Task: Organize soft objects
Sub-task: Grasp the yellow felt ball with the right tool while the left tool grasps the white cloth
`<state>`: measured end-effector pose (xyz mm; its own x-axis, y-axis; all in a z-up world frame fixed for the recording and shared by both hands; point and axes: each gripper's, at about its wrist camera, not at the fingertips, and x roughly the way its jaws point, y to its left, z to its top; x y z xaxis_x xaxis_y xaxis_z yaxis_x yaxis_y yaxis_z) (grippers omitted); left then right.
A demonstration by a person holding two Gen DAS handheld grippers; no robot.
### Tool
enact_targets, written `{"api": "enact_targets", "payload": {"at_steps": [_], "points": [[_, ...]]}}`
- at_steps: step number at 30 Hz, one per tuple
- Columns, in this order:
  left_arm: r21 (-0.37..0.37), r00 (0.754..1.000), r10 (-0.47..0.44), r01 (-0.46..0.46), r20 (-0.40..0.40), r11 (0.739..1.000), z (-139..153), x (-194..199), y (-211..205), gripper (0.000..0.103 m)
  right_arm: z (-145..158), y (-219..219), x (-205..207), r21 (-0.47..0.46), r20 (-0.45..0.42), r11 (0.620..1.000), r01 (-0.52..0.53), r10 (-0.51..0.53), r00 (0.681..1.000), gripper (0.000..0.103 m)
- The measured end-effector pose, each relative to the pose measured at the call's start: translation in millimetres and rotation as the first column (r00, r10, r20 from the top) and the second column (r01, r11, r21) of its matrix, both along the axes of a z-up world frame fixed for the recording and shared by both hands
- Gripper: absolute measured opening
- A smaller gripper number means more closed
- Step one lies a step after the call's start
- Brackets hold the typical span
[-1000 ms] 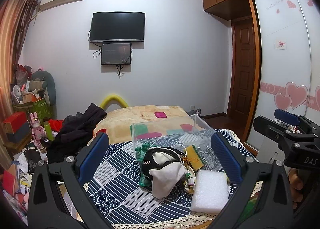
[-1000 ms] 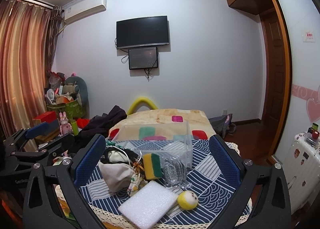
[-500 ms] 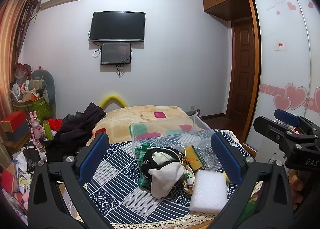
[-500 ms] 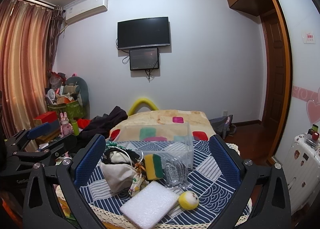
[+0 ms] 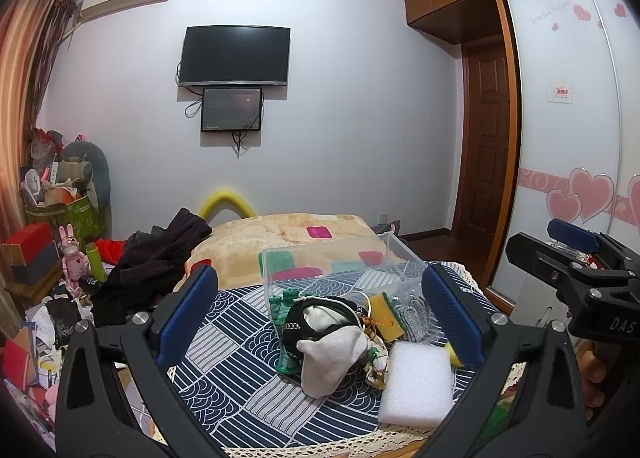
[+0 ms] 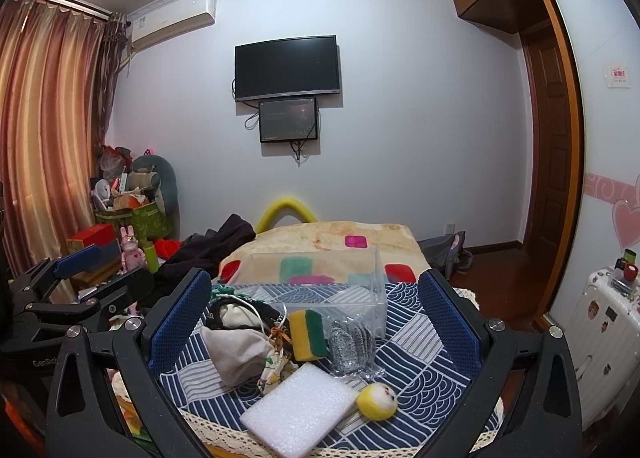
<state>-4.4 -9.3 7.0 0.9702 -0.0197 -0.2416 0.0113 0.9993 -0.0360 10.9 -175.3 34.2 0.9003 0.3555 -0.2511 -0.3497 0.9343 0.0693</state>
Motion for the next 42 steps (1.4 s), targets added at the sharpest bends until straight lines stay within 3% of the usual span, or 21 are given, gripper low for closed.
{"api": "enact_targets", "payload": {"at_steps": [12,15,22,26,31,35,36,38,42], "points": [[-0.004,0.998,-0.061,0.061,-0.019,0.998,-5,6,-4,0.102,-8,-5,5,0.012,-0.003,1.000,0.005,-0.005,1.000,0.103],[-0.020,0.996,-0.063,0.062,-0.059,0.998,-13,17,-1,0.083,-17,-9,12,0.014,-0.028,1.000,0.007,-0.007,1.000,0.100],[-0.013,0.981,-0.070,0.069,-0.180,0.998,-50,42,-5,0.075,-51,-25,29,0.015,-0.152,1.000,0.008,-0.006,0.988,0.083],[-0.012,0.960,-0.068,0.067,-0.270,0.998,-79,57,-8,0.070,-74,-32,38,-0.004,-0.225,1.000,0.015,-0.016,0.974,0.077],[-0.039,0.930,-0.062,0.051,-0.363,0.998,-108,81,-5,0.067,-102,-42,50,-0.013,-0.331,1.000,0.011,-0.015,0.944,0.070],[-0.046,0.921,-0.065,0.051,-0.385,0.998,-122,91,-9,0.067,-122,-47,60,-0.003,-0.413,1.000,0.008,-0.009,0.911,0.066],[-0.037,0.919,-0.059,0.049,-0.390,0.998,-126,94,-11,0.064,-125,-48,61,-0.002,-0.428,1.000,0.008,-0.009,0.904,0.064],[-0.037,0.914,-0.056,0.045,-0.401,0.998,-130,101,-13,0.050,-132,-48,66,0.002,-0.457,1.000,0.008,-0.006,0.890,0.057],[-0.066,0.905,-0.054,0.029,-0.421,0.997,-135,107,-8,0.029,-135,-54,67,0.005,-0.476,0.999,0.032,-0.026,0.879,0.055]]}}
